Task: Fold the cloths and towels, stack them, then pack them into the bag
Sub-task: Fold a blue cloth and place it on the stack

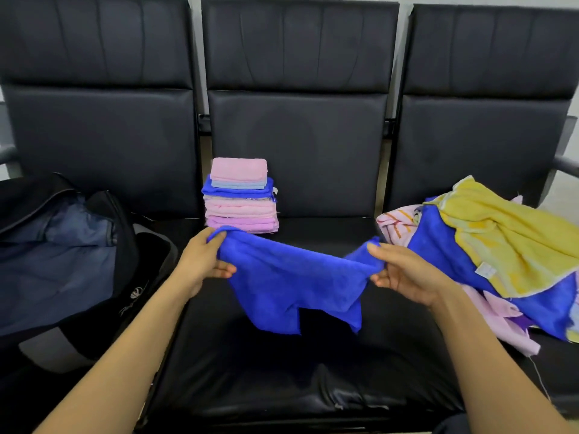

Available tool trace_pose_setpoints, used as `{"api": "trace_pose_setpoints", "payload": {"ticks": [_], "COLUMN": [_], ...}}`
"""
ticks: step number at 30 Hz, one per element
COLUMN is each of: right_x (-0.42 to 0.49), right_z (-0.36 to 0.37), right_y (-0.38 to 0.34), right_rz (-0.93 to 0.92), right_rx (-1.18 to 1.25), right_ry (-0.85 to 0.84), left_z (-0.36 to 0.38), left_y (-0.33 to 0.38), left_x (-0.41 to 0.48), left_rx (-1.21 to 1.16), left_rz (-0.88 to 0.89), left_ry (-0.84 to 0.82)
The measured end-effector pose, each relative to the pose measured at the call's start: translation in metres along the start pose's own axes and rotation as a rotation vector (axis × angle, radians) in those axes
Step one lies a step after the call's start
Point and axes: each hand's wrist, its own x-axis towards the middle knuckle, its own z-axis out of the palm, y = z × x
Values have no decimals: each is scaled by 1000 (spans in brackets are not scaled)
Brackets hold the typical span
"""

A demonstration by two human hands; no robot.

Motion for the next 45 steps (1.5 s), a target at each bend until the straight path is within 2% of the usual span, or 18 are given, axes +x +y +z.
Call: {"api": "trace_pose_setpoints", "payload": {"ticks": [3, 7, 10, 12, 14, 18, 20, 22, 24, 26, 28, 30, 32, 34, 37, 42, 45], "right_x": [-2, 9, 24, 34, 38, 32, 30, 31, 30, 27, 22, 21, 24, 29, 36, 50, 55], "right_z": [3, 4, 11, 16, 17, 16, 15, 9, -3, -15, -23, -27, -31, -35, -37, -45, -45], "right_y": [-2, -2, 1, -4, -11, -13, -10, -6, 2, 10, 17, 22, 27, 30, 33, 45, 55], "right_rz": [27, 137, -53, -267, -439, -552, -502, -356, -175, 10, 187, 314, 397, 408, 306, 254, 291], "right_rx": [-45, 36, 37, 211, 408, 484, 392, 115, -185, -351, -441, -593, -703, -722, -756, -811, -947], "right_ry": [-36, 114, 216, 278, 271, 200, 214, 288, 274, 163, 39, -52, -75, -53, 7, 230, 257], "left_z": [-1, -6, -1, 0, -4, -9, -10, -13, -18, -20, -18, -15, -12, -8, -3, 8, 16], "left_y": [6, 6, 5, 8, 13, 16, 10, 1, -7, -17, -27, -34, -35, -35, -35, -51, -69], "left_x": [0, 7, 6, 8, 12, 8, 3, 7, 13, 18, 22, 25, 26, 29, 35, 51, 58], "left_rx": [-179, -98, -191, -264, -311, -304, -166, 44, 292, 459, 511, 594, 691, 761, 812, 709, 790], "left_rz": [16, 36, 194, 348, 495, 597, 586, 540, 453, 320, 155, -1, -102, -134, -142, 9, -33], "left_ry": [20, 10, -28, -37, -5, 24, 67, 120, 111, 2, -162, -294, -362, -378, -356, -134, -103]}}
